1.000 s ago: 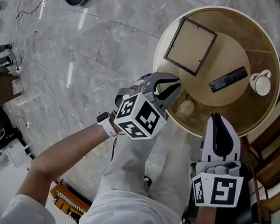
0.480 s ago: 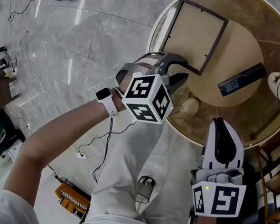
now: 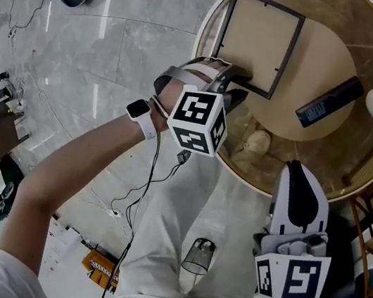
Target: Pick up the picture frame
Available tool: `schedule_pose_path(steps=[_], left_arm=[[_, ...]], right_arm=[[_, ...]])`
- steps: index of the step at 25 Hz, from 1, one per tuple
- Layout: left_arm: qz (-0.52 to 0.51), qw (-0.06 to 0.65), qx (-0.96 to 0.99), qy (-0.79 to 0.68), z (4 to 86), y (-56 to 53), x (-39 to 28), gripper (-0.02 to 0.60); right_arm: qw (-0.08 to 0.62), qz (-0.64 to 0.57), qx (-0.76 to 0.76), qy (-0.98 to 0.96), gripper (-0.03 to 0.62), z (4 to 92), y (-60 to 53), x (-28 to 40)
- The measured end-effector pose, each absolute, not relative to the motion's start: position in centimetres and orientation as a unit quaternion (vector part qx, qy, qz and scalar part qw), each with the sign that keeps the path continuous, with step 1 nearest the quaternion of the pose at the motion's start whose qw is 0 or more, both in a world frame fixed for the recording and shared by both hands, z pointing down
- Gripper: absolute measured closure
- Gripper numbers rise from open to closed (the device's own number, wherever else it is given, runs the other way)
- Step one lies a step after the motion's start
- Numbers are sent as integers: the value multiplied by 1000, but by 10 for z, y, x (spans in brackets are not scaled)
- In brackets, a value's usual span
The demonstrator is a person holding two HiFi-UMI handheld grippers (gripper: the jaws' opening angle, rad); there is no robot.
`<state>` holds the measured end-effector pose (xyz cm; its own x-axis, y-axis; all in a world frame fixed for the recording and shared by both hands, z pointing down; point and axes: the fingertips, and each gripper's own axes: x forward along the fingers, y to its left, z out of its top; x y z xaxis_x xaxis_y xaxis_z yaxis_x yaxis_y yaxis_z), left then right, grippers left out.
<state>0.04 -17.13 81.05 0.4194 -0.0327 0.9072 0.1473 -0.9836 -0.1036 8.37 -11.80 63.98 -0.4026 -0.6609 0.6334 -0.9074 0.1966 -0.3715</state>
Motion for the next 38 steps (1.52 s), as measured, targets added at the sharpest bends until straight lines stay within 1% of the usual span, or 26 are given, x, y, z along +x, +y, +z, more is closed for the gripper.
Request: schedule_pose_path(steps=[2,6,7,8,11,15,18,22,26,35,38], left_arm=[[-536,109,-836,-42,812,-170,1,451],[-527,127,-839,-37,811,-169,0,455],[-526,136,-839,-36,811,-168,0,461],[-526,149,-837,-34,811,-167,0,489],[-531,175,-829,-22,812,-166,0,504],[-541,151,-827,-5,810,-163,1,530],[-545,127,-829,-4,808,-157,3,535],[-537,70,-841,8,800,-141,12,538],[-508,-1,-860,42,772,-132,26,540],[-413,-234,-870,132,671,-105,40,538],[-378,-285,-865,165,627,-101,36,538]], right_arm=[[168,367,523,-751,586,641,-115,84],[160,379,535,-738,586,642,-109,84],[159,381,536,-736,586,642,-108,84],[158,381,538,-735,586,642,-106,84],[158,380,542,-733,586,641,-105,85],[158,378,548,-729,586,636,-102,87],[155,376,552,-728,586,628,-99,86],[152,373,557,-726,586,617,-92,90],[152,367,560,-728,586,602,-85,96],[155,337,562,-739,586,533,-71,110],[151,324,569,-741,586,498,-69,119]])
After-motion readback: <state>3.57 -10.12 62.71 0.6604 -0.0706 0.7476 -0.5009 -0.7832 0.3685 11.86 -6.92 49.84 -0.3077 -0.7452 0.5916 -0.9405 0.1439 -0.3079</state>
